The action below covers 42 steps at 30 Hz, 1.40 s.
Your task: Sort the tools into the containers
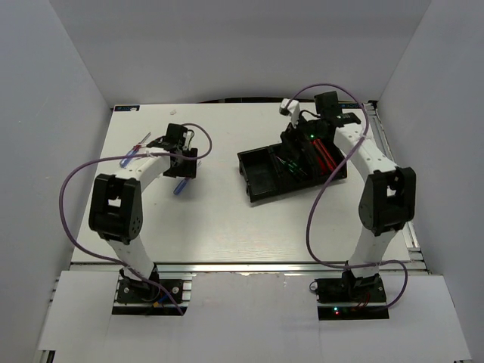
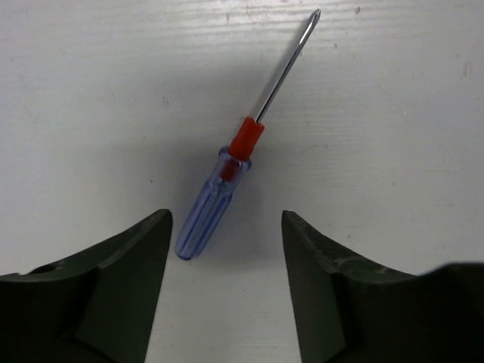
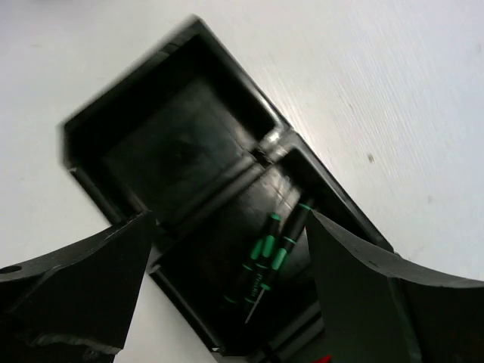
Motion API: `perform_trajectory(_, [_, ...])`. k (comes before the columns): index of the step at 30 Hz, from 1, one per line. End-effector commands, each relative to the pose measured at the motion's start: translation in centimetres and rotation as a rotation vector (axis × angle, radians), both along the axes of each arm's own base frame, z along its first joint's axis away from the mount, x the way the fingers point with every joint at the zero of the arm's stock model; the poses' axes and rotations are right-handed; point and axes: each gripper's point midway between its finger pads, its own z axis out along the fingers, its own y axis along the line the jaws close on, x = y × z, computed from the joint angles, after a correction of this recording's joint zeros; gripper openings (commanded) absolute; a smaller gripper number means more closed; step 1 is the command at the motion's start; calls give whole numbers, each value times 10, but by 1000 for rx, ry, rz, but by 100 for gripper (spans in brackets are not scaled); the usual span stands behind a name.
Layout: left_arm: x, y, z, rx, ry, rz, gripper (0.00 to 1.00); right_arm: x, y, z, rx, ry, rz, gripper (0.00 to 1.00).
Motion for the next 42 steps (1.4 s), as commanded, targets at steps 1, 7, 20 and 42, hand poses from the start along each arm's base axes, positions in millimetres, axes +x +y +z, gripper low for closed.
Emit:
perform_trajectory(1, [22,-1,10,-21,-32,-66,68,-43,15,39,122,-84,203,88])
perform_trajectory(7, [23,-6,-12,-86,30,-99,59,-57,14,47,142,-97,218,89])
perform_trajectory(20, [-7,1,-49,-117,136,-60,39,-61,19,57,195,-69,211,90])
perform_trajectory(42, [-61,-179,158,-1066,-237,-161,0,-68,4,95,215,-190,131,89])
